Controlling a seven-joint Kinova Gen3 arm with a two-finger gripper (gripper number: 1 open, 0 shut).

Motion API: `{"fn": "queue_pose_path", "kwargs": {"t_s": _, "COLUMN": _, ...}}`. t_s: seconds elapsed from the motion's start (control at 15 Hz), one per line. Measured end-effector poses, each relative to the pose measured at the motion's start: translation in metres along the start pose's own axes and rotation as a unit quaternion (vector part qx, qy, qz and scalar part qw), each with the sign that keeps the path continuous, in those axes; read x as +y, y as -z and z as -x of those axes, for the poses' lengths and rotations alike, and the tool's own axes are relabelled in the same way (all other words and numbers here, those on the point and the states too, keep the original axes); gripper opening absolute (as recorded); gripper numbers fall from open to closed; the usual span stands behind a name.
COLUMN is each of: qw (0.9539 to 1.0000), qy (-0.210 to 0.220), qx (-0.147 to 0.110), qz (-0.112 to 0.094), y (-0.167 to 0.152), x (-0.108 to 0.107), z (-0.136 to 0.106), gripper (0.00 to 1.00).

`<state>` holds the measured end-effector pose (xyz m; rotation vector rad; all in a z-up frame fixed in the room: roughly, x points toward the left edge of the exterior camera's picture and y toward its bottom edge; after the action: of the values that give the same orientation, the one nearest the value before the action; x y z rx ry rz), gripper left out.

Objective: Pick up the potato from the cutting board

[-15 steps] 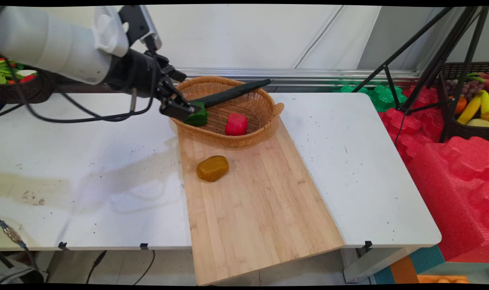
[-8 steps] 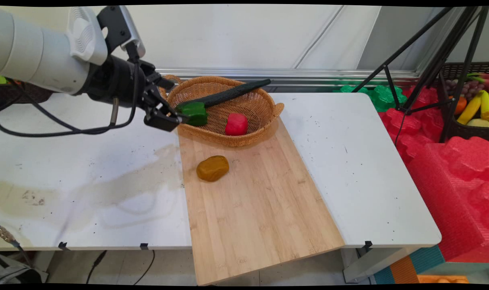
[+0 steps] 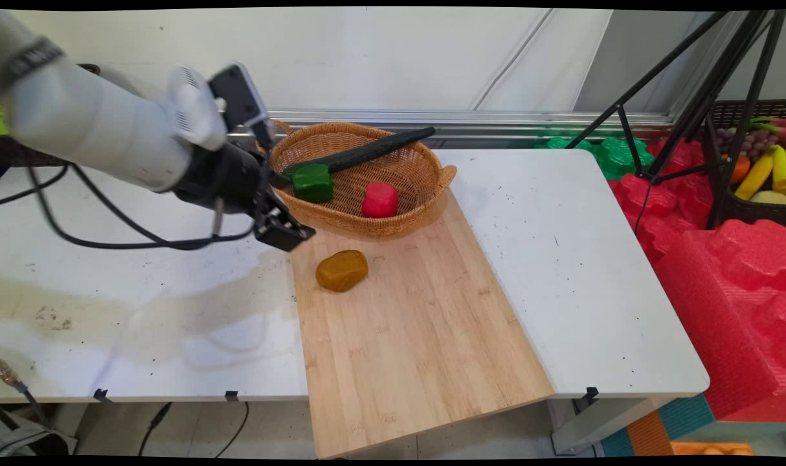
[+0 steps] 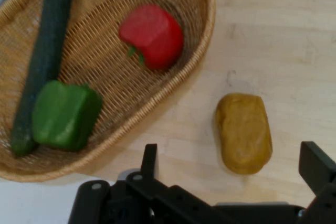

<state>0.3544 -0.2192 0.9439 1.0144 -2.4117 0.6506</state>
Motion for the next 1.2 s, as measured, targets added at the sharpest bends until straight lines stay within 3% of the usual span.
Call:
{"fn": "queue_pose_path", "kwargs": {"t_s": 0.47, "qw": 0.9972, "qy": 0.027, "qx": -0.065, "qz": 0.026, "y": -0.074, "x": 0.017, "z": -0.008, "gripper": 1.0}}
{"fn": "queue_pose_path", "kwargs": {"t_s": 1.2, "qw": 0.9894, "qy": 0.056, "qx": -0.122, "qz": 0.055, "y": -0.162, "x": 0.029, "z": -0.007, "gripper": 1.0}}
